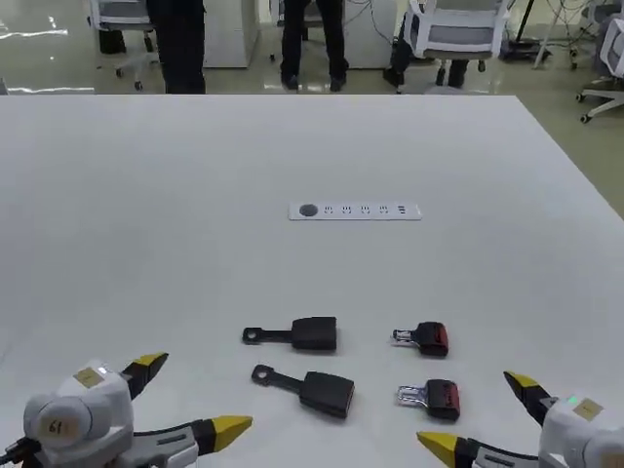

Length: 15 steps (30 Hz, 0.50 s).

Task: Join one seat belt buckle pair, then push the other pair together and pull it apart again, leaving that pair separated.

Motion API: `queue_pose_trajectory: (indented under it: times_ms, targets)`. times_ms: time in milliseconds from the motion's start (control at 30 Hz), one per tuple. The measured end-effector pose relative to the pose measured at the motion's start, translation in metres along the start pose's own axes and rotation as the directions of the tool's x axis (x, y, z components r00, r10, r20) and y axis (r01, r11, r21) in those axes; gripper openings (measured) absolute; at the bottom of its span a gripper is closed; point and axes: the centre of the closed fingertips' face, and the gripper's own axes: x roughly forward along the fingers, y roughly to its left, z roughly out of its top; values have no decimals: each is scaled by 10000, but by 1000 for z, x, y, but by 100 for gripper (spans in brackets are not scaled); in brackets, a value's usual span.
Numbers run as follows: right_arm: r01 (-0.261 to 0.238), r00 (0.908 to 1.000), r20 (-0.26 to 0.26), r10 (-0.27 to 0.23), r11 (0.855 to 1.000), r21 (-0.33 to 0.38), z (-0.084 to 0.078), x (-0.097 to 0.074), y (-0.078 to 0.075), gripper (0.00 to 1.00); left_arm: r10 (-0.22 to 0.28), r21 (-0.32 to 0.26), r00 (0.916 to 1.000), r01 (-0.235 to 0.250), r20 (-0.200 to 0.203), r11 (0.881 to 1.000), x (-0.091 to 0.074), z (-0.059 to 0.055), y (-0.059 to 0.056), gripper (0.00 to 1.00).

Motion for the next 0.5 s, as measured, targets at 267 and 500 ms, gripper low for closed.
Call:
queue_pose_trajectory:
  times_ms: [267,500]
  targets:
    - [-10,10000,4,10,10000,-8,2,1,1,100,5,23,10000,-5,-23,10000,-1,-1,2,98]
    - [-11,10000,-1,11,10000,-23,1,2,-2,100,1,30,10000,-1,-39,10000,-1,-2,3,98]
